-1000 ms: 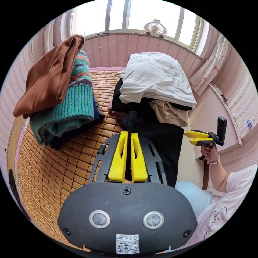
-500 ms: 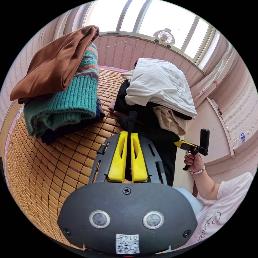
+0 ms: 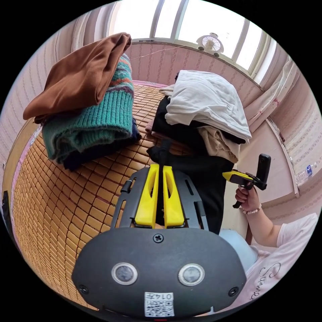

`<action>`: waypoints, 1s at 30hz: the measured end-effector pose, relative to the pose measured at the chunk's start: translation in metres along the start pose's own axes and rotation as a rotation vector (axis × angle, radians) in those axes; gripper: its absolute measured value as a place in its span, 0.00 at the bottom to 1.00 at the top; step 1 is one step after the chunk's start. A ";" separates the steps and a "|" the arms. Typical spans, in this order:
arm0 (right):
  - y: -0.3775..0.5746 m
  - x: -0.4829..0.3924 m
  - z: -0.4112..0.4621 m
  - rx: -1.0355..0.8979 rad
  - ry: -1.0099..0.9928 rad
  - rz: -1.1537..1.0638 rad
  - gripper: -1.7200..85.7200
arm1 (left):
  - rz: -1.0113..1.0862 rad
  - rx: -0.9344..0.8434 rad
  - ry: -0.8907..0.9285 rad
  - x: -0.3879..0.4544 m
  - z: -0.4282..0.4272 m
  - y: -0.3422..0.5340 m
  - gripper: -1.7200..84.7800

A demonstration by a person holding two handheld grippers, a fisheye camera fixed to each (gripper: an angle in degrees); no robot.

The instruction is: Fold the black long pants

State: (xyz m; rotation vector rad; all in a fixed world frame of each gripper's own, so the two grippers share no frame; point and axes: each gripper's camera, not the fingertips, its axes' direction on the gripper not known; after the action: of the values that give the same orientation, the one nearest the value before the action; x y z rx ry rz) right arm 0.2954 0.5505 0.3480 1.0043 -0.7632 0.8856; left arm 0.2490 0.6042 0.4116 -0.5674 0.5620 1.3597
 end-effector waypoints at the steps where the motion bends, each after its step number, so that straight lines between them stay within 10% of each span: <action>1: 0.002 -0.003 0.000 0.008 -0.016 -0.001 0.04 | -0.007 0.008 0.005 -0.001 -0.004 0.002 0.01; 16: -0.068 -0.175 -0.082 0.206 -0.085 -0.497 0.03 | 0.026 0.486 0.171 0.037 -0.199 0.020 0.01; 30: 0.022 -0.422 0.175 -0.173 -0.613 -0.728 0.03 | -0.342 0.507 -0.122 -0.101 -0.457 0.401 0.03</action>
State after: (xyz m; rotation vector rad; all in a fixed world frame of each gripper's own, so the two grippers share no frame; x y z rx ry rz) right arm 0.0664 0.2841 0.0551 1.2878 -0.8674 -0.1311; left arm -0.1807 0.2736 0.1196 -0.1537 0.6480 0.8754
